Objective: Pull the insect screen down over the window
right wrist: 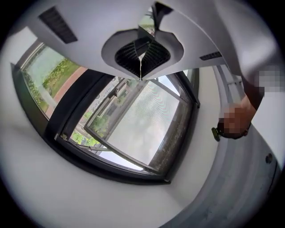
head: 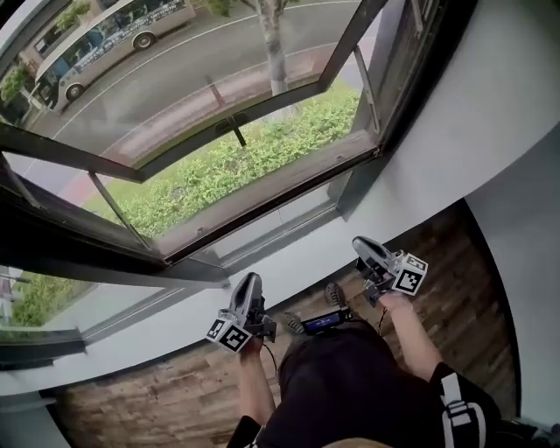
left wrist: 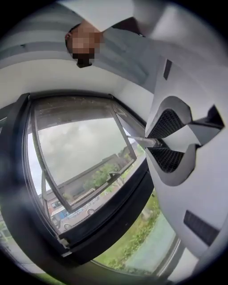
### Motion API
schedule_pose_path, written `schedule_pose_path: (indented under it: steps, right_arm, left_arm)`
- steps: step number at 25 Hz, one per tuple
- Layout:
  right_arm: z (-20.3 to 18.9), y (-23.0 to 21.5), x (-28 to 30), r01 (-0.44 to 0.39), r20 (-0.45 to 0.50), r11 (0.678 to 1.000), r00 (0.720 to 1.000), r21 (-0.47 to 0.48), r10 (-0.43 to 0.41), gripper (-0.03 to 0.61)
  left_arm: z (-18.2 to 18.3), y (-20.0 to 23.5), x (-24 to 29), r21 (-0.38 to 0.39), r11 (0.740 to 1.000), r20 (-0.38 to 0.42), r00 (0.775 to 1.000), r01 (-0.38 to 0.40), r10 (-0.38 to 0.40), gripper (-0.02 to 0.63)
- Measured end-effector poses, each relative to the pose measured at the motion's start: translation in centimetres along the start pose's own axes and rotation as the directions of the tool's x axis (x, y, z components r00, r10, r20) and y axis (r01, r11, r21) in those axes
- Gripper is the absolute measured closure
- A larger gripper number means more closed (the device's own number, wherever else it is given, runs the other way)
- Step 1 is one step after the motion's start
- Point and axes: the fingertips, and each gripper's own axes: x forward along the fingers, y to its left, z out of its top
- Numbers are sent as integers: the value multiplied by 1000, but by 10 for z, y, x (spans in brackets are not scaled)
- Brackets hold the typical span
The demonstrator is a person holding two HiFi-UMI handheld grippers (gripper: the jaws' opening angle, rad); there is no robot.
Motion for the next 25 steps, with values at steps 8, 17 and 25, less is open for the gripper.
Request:
schedule_pose_path:
  steps: [8, 17, 25]
  right_arm:
    - [-1, 52, -7, -78, 44, 997, 996, 2, 78, 568]
    - [6, 103, -53, -251, 22, 967, 967, -48, 253, 568]
    - [-16, 109, -178, -295, -16, 955, 955, 23, 295, 568]
  left_arm:
    - [-3, -49, -5, 6, 990, -17, 990, 141, -141, 558]
    - [-13, -114, -38, 50, 993, 111, 987, 107, -112, 558]
    - [-111, -205, -53, 16, 995, 107, 990, 96, -97, 558]
